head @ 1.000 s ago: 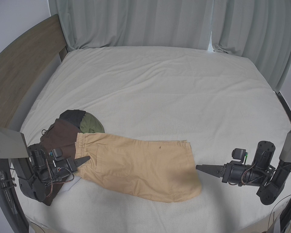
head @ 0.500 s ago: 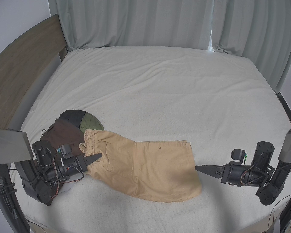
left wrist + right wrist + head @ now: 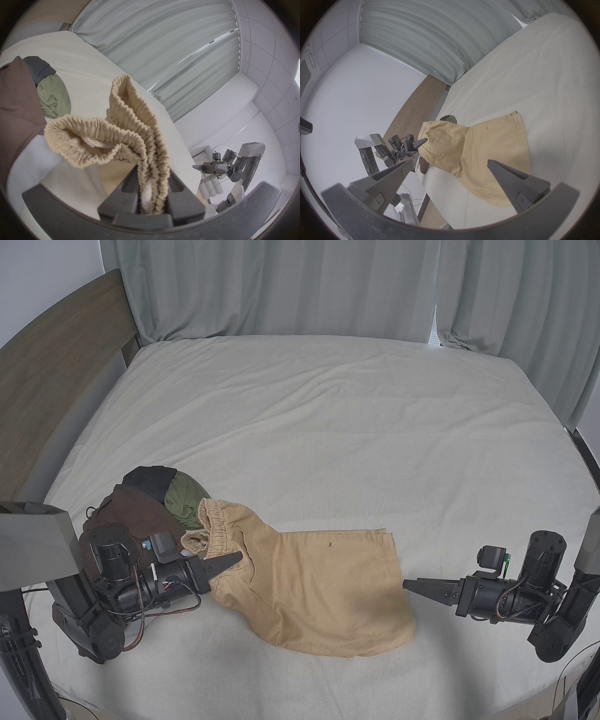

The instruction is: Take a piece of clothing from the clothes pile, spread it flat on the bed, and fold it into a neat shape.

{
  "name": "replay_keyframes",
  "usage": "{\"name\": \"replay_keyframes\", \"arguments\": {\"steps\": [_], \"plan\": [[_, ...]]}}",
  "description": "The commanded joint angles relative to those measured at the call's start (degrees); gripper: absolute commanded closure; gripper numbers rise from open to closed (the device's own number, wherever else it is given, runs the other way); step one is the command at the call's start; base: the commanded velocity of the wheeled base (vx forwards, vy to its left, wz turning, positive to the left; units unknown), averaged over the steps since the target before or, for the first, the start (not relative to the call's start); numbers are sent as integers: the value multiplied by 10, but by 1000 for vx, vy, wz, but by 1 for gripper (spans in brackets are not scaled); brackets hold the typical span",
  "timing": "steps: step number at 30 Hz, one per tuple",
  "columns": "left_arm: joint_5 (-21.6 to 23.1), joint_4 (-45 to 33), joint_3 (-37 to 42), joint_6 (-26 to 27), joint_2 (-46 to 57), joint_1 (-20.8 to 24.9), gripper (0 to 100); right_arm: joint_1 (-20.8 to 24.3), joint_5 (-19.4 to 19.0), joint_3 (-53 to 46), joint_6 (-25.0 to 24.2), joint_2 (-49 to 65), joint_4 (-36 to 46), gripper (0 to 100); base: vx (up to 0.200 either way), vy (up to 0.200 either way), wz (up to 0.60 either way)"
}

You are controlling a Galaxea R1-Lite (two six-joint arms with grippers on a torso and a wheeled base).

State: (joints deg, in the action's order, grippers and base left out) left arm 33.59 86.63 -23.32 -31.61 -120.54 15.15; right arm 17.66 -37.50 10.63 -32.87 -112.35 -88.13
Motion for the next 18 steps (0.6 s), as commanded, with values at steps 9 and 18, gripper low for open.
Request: {"name": "replay_keyframes", "arguments": {"steps": [9,18], "plan": [[-16,-30,-44,0,-3,37,100,-3,0,2,0,4,0,0,0,0,0],[-30,-53,-68,1,-6,66,100,-5,1,4,0,5,0,0,0,0,0]]}}
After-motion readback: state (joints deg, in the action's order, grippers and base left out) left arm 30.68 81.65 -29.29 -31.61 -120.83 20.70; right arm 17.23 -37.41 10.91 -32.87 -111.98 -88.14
